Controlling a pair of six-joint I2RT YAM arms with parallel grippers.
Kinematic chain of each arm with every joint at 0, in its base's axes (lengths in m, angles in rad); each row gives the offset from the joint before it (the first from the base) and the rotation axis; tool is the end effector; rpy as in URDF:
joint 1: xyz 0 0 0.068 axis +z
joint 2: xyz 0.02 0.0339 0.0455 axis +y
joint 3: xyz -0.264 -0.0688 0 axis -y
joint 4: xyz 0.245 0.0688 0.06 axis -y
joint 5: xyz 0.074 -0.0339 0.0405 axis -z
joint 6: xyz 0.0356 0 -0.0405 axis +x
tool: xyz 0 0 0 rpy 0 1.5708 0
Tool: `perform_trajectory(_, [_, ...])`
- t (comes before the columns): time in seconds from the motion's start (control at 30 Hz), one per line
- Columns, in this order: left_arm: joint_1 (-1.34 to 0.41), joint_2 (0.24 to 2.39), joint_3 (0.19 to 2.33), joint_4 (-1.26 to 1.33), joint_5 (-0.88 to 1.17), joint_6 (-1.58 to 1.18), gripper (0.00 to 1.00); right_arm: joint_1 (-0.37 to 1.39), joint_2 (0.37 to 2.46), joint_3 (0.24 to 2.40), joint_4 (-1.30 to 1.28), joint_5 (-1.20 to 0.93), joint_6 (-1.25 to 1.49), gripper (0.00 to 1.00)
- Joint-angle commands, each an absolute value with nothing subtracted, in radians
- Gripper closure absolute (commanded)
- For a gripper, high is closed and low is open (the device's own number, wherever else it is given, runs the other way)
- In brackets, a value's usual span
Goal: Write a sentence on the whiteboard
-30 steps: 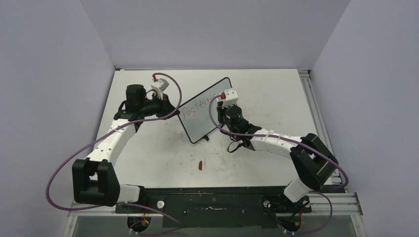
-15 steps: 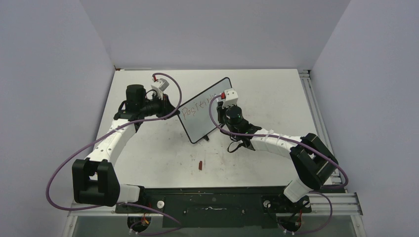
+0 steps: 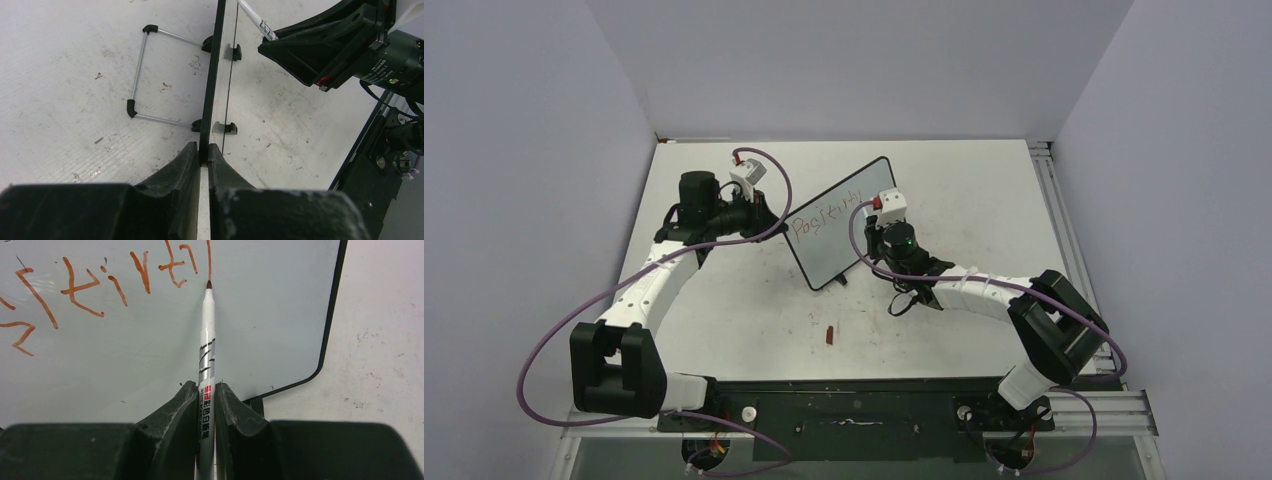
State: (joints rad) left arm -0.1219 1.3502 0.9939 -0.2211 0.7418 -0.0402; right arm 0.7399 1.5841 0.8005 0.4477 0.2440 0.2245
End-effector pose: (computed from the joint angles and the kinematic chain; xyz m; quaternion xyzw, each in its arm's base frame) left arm 0.2916 -0.0600 0.2872 0.2060 0.8116 -0.3536 0.4169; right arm 0.2583 0.2242 0.2113 -0.1381 0.8005 0.1786 0.5551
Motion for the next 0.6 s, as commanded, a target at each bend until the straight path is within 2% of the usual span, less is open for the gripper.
perform_trajectory(0.0, [-0.117,1.312,1.020,-0.175,0.760,-0.030,1.00,0.750,1.568,0.787,0.490,0.202,0.229,0.95])
perform_trajectory(0.57, [-0.118,1.309,1.019,-0.173,0.764,-0.032,1.00,0.798,1.586,0.784,0.478,0.184,0.214,0.95])
